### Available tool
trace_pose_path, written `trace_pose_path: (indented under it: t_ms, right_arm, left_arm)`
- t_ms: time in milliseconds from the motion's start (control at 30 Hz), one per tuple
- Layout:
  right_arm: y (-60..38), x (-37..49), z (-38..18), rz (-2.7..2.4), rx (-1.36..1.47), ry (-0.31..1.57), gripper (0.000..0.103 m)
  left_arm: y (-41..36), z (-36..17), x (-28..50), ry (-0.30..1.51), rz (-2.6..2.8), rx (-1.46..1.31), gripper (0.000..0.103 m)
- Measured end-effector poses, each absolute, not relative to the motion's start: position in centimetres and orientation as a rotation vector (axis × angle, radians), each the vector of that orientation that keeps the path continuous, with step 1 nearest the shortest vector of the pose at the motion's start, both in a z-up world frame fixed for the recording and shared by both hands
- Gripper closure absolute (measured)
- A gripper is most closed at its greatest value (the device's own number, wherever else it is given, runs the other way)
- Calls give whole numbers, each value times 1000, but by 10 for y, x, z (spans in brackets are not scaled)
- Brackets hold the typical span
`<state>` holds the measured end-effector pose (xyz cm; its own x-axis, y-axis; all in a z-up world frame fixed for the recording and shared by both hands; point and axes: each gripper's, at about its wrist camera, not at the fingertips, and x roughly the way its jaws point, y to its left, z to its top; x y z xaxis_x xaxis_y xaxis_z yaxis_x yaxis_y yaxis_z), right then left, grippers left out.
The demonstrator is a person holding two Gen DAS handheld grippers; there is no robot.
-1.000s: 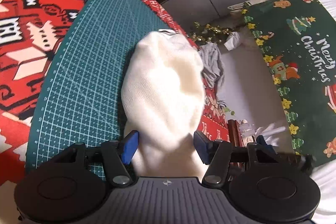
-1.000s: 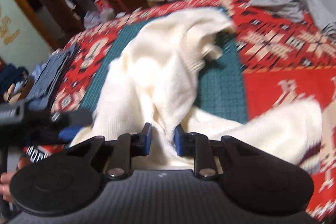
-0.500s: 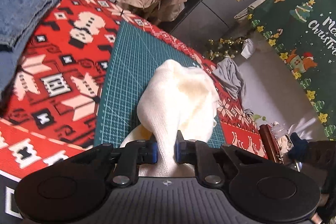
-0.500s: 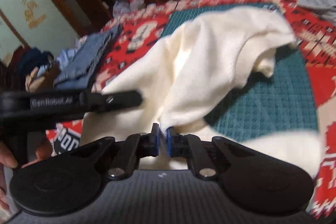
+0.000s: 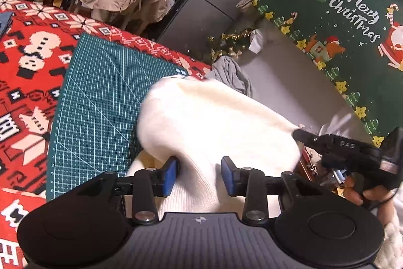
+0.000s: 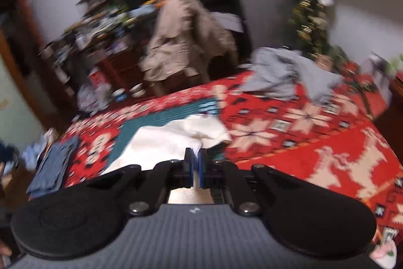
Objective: Fold clothes
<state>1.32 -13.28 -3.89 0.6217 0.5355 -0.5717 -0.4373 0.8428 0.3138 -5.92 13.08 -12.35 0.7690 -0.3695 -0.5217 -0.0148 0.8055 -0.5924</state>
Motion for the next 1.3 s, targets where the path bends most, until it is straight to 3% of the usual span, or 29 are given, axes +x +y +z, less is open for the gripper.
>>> trace_pose_path:
  t_ms: [233,400,700,733,800,833,1033,1300]
  right_arm:
    - [-178,54,-85,292,89,742,99]
    - [-202,73,-132,179,135,879,99]
    - [-204,67,-133,186,143,864,99]
    - [-204,66,-132,188,147,863,99]
    - [-204,67,-131,191,156,863,99]
    - [-205,67,-130,194,160,862,99]
    - [-203,59,-109,242,169,814,99]
    - [-187,50,-41,351,213,674,99]
  left_arm:
    - [138,-129,-60,696,-190,-641,61]
    - [141,-145,-49,763,-178,-679,61]
    - [132,-176,-8,898,-228,-753,60]
    - [132,-180,-3,915,-225,-778,61]
    - [128,-182,5,931,-208,-773,74]
    - [126,-182,7,934,-195,-756,95]
    - [129,-151,-3,825,-111,-644,97]
    - [192,-72,-52,556,23,-622,98]
